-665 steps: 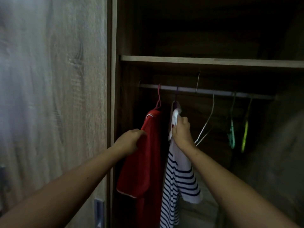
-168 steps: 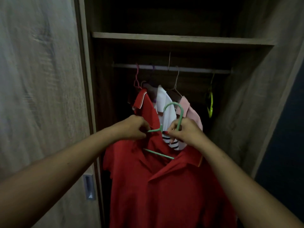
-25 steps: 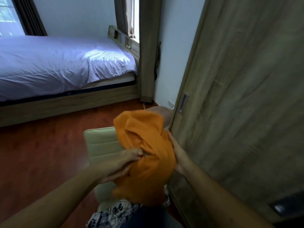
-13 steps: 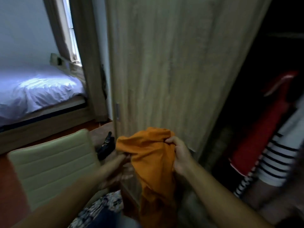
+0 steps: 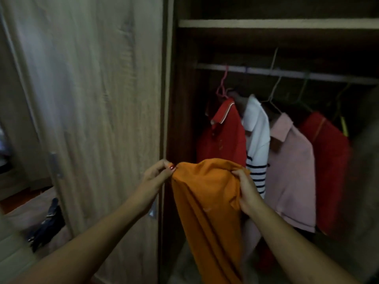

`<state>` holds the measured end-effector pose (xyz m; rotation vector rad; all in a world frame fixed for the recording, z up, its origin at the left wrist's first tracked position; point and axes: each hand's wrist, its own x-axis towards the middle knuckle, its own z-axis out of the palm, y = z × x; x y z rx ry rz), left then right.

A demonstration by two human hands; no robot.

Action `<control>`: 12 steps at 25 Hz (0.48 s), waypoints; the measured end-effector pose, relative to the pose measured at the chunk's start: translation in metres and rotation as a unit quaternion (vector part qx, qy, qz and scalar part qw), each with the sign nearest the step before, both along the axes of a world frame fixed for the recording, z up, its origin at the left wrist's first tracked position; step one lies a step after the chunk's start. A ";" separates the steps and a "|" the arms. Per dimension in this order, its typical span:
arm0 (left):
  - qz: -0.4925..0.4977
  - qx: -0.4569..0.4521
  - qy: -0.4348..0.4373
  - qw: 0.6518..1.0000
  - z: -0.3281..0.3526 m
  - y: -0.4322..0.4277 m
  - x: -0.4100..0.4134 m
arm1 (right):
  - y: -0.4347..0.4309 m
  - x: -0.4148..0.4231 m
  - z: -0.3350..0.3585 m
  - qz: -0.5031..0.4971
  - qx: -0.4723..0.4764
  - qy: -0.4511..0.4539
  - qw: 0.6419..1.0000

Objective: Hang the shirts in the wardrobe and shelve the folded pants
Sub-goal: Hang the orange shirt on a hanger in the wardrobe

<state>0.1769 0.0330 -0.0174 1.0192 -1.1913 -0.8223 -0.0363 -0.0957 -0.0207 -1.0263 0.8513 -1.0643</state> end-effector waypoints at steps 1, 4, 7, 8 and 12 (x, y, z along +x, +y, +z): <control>-0.024 -0.015 -0.023 0.999 0.014 -0.006 -0.009 | -0.005 -0.006 -0.001 -0.008 -0.026 0.058 0.998; -0.062 -0.033 -0.041 0.997 0.049 -0.023 -0.037 | -0.014 -0.016 0.002 -0.035 -0.193 0.277 0.941; -0.072 -0.043 -0.043 0.996 0.070 -0.039 -0.053 | -0.005 -0.017 0.018 -0.092 -0.365 0.266 0.887; -0.079 -0.048 -0.045 0.995 0.075 -0.043 -0.055 | 0.001 -0.015 0.024 -0.052 -0.399 0.239 0.884; -0.107 -0.055 -0.032 0.992 0.080 -0.051 -0.050 | 0.012 -0.006 0.036 0.036 -0.405 0.210 0.889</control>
